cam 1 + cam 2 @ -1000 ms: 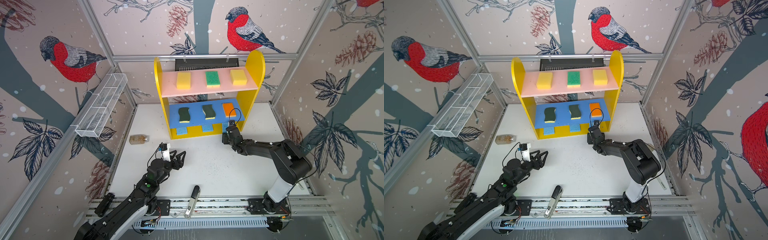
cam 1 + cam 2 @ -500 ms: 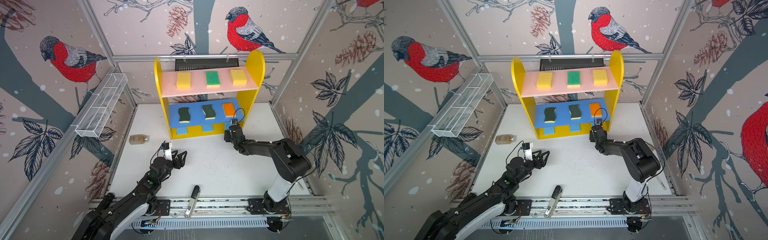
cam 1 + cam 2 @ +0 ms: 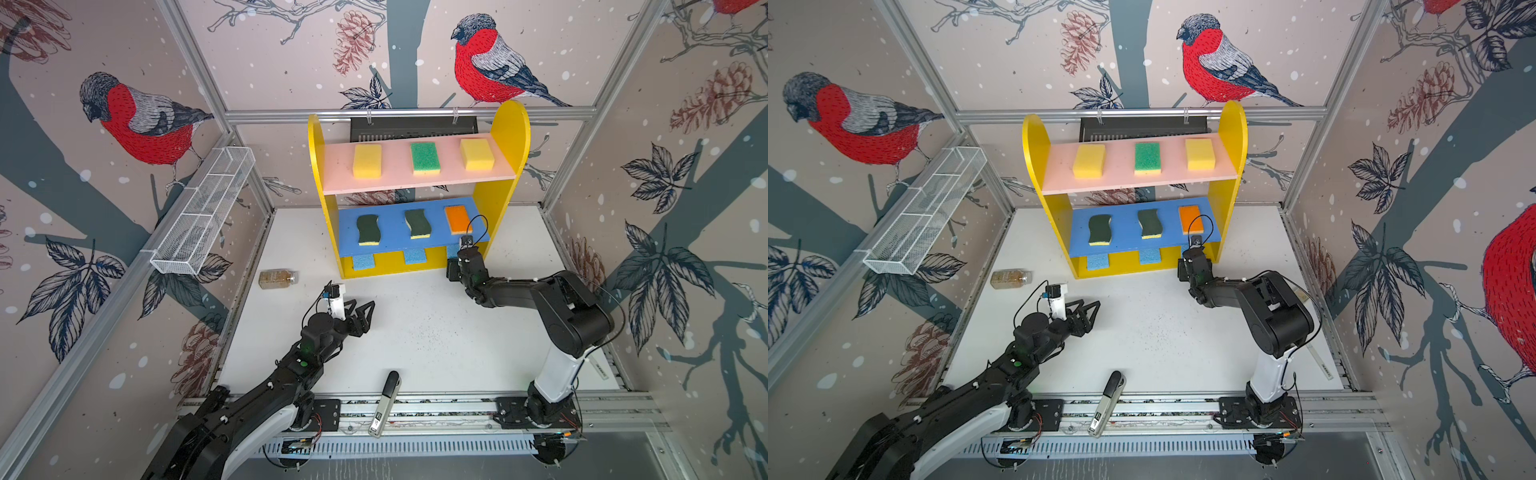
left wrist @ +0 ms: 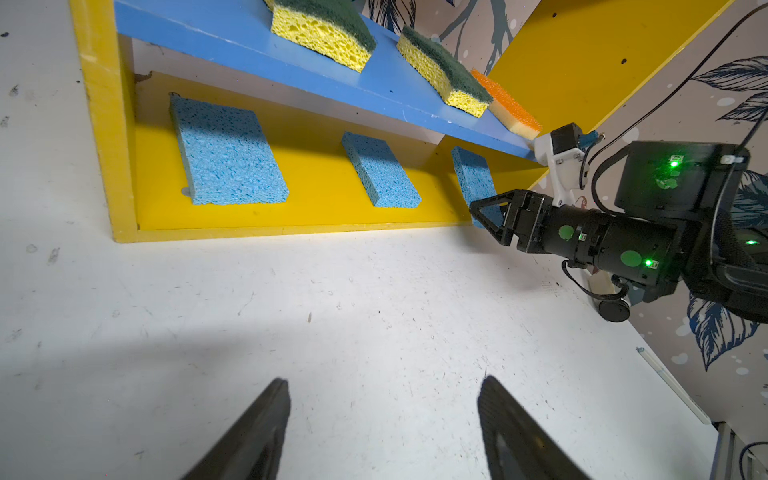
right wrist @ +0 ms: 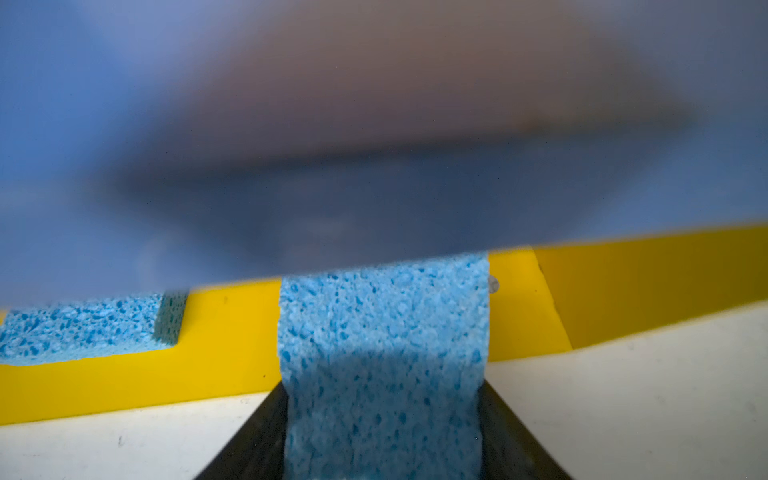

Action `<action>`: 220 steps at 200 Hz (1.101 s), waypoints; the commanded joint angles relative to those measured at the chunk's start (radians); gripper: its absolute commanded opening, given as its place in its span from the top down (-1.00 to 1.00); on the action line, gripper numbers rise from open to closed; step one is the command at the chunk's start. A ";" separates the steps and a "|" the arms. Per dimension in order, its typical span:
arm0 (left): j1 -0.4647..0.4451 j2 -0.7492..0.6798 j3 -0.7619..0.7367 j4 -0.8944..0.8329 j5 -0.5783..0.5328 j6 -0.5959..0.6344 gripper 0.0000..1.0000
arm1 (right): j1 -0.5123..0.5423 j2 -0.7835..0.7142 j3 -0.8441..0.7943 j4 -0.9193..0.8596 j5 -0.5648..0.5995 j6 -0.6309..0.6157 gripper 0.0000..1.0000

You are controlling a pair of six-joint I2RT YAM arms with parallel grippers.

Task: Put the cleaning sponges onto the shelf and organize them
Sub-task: 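Push the sponge upright against the shelf front beside the other sponges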

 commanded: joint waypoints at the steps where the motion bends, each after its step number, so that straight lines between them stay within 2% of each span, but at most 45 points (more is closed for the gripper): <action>1: 0.000 0.007 0.010 0.065 0.002 0.011 -0.45 | -0.003 0.009 0.017 0.033 0.002 -0.021 -0.32; 220: -0.001 0.031 0.007 0.073 -0.023 -0.013 -0.45 | -0.004 0.085 0.077 -0.057 0.047 -0.039 -0.41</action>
